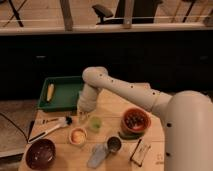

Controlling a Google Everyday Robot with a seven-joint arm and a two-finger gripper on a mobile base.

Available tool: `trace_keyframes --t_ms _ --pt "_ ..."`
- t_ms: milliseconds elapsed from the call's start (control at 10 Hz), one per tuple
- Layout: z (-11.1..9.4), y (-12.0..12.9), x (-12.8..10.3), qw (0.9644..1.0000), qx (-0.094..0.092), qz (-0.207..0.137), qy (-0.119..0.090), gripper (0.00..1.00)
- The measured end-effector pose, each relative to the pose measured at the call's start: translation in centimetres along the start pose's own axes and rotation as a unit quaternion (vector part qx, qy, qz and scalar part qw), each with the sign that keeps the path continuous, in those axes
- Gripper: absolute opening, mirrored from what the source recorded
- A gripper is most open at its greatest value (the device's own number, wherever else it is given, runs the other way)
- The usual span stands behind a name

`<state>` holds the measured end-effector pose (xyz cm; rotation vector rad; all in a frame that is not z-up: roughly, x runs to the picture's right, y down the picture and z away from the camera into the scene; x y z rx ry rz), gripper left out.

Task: Place apple in paper cup

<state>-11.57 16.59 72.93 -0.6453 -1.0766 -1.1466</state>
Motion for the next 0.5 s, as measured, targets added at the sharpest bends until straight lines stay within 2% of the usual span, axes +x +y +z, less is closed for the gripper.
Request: trace_keyframes --t_ms 500 --pt "0.04 -0.09 -0.02 1.0000 0.000 -0.001 0.000 0.22"
